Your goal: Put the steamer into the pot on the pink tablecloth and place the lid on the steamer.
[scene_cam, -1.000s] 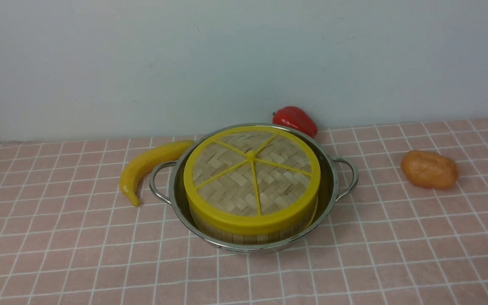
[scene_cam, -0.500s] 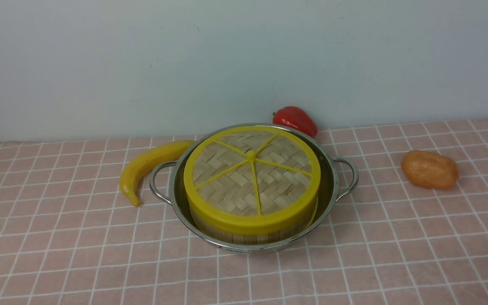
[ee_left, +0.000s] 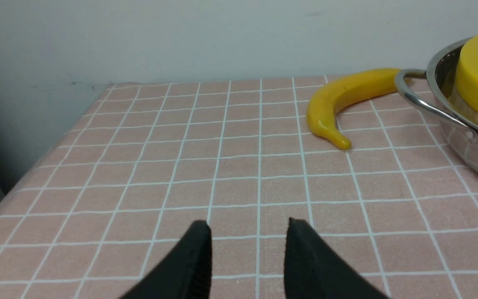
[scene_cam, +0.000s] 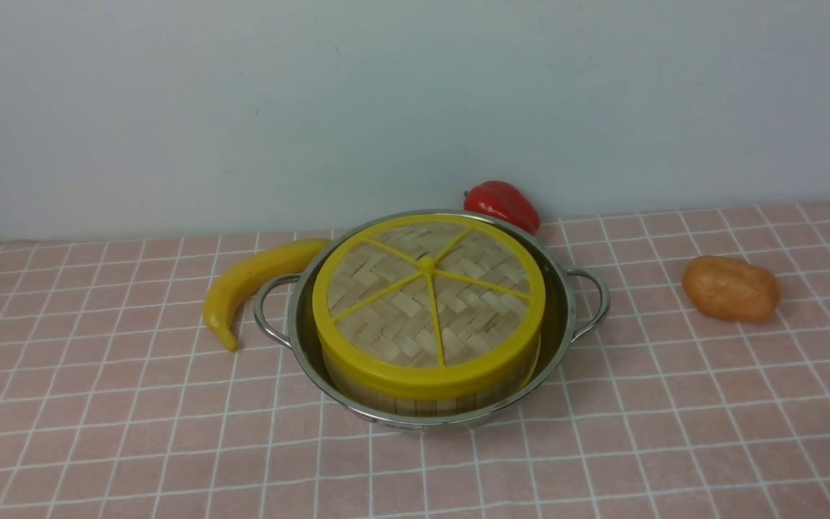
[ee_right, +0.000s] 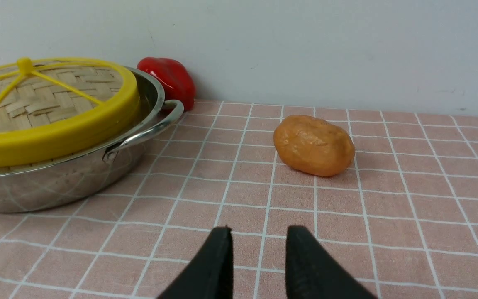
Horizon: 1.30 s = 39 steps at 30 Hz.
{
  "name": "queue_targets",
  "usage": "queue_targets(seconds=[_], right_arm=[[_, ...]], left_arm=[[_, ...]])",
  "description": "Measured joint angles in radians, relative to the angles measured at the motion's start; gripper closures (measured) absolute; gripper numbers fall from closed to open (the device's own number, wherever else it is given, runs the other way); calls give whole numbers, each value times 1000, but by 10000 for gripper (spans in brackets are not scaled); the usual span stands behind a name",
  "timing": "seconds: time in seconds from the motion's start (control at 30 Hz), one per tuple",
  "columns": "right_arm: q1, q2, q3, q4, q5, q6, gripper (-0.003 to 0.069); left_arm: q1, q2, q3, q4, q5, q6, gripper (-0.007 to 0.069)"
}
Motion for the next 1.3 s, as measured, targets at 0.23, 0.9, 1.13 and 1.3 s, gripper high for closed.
queue_targets(seconds=[0.23, 0.9, 1.13, 1.3], right_arm=[[0, 0, 0, 0, -1, 12, 419], [0, 0, 0, 0, -1, 15, 419], [0, 0, 0, 0, -1, 15, 419], [0, 0, 0, 0, -2, 15, 419]], left_arm=[[0, 0, 0, 0, 0, 0, 382], [0, 0, 0, 0, 0, 0, 382], [0, 0, 0, 0, 0, 0, 382], [0, 0, 0, 0, 0, 0, 382]])
